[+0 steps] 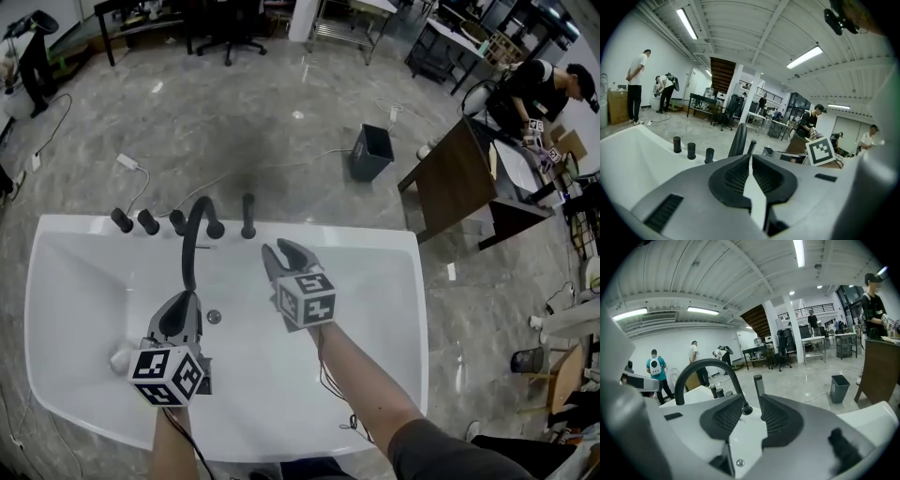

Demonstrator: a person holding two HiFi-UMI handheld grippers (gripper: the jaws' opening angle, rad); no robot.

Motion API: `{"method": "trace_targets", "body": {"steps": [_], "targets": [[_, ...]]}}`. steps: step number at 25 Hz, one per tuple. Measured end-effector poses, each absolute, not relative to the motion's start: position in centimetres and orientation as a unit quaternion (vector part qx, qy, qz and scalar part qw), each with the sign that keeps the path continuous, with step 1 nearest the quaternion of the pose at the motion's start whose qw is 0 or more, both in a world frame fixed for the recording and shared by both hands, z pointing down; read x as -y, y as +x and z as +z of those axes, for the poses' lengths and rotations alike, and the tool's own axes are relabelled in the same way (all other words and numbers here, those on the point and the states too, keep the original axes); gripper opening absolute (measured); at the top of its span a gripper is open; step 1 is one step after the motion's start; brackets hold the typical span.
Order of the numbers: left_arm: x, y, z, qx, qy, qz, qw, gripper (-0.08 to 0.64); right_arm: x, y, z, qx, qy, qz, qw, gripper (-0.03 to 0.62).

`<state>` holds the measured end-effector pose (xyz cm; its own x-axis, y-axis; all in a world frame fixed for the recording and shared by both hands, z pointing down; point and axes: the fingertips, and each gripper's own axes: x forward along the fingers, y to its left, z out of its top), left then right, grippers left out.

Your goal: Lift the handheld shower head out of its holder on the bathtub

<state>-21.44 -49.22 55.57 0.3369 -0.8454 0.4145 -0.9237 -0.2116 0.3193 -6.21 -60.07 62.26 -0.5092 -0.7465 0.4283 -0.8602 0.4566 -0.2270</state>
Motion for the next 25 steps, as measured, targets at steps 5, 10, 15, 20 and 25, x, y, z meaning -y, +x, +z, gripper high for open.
{"method": "trace_targets", "body": {"steps": [5, 10, 15, 20, 25], "targets": [[50.1, -22.4, 56.5, 0.576, 0.771, 0.068, 0.264, 0.029, 61.5, -7.6, 63.8, 0.848, 0.463, 0.216, 0.142, 0.152], [50.7, -23.0, 57.2, 0.575, 0.769, 0.061, 0.271, 0.029, 63.2, -8.6, 65.0, 0.846, 0.469, 0.214, 0.14, 0.18], [51.0, -23.3, 58.2, 0.575, 0.77, 0.069, 0.269, 0.029, 65.2, -9.3, 66.2, 0.839, 0.487, 0.203, 0.134, 0.196], [51.3, -23.6, 58.7, 0.574, 0.771, 0.065, 0.27, 0.031, 67.1, -9.7, 67.0, 0.834, 0.499, 0.192, 0.135, 0.213], [51.5, -23.7, 58.4, 0.575, 0.772, 0.065, 0.265, 0.031, 69.2, -10.6, 67.8, 0.834, 0.502, 0.168, 0.156, 0.215]]}}
